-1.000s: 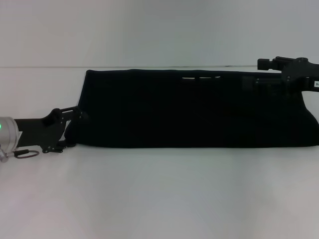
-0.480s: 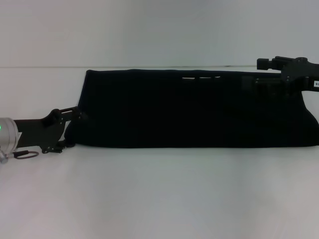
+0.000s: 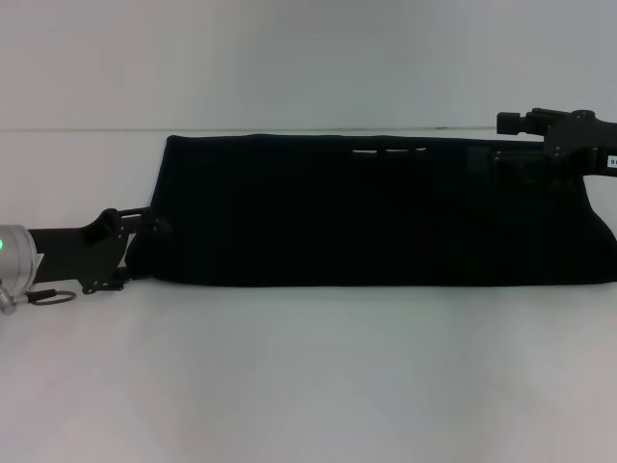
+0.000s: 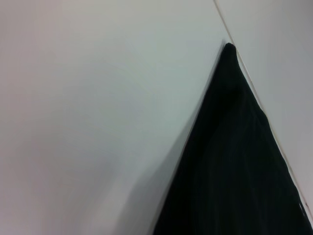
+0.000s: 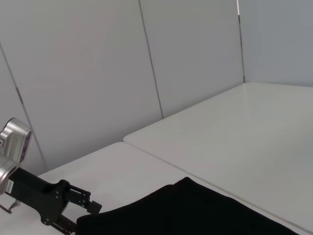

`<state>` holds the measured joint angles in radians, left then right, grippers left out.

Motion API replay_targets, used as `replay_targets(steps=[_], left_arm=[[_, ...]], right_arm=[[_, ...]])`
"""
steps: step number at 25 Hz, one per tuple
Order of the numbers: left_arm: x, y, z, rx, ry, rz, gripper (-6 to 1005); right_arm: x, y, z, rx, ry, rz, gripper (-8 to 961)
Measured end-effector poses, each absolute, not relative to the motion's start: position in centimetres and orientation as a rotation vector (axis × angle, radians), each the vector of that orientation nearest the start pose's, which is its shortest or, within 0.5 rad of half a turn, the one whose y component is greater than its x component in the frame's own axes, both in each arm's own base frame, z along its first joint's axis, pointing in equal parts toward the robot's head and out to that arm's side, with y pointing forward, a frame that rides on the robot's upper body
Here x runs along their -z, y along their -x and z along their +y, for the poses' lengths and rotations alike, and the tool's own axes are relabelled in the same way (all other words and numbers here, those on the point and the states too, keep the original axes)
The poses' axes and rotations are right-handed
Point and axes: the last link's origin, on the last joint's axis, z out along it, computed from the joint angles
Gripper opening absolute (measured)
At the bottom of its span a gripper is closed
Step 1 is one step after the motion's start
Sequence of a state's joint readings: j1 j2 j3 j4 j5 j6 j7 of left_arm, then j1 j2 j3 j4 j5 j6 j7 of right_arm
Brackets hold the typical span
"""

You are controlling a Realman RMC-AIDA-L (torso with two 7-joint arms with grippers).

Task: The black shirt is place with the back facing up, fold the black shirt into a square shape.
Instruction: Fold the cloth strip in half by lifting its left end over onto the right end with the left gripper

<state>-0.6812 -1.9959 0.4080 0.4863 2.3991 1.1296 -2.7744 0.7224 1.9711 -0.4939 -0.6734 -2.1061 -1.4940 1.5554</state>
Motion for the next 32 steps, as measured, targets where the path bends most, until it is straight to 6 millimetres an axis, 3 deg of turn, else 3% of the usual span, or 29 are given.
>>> replay_targets(steps=[15, 26, 32], left_arm=[[-1.94, 32.51, 38.77, -0.788, -1.986, 2.815, 458], [-1.77, 32.55, 38.71, -0.775, -2.038, 2.794, 58], [-1.63, 32.89, 38.20, -0.770, -2.085, 2.761, 66]], right_arm=[[-6.71, -23.38, 40.30, -0.653, 2.568, 0.635, 905], [-6.73, -23.09, 40.54, -0.651, 2.568, 0.627, 904], [-6.71, -23.02, 40.58, -0.651, 2.568, 0.624, 903]])
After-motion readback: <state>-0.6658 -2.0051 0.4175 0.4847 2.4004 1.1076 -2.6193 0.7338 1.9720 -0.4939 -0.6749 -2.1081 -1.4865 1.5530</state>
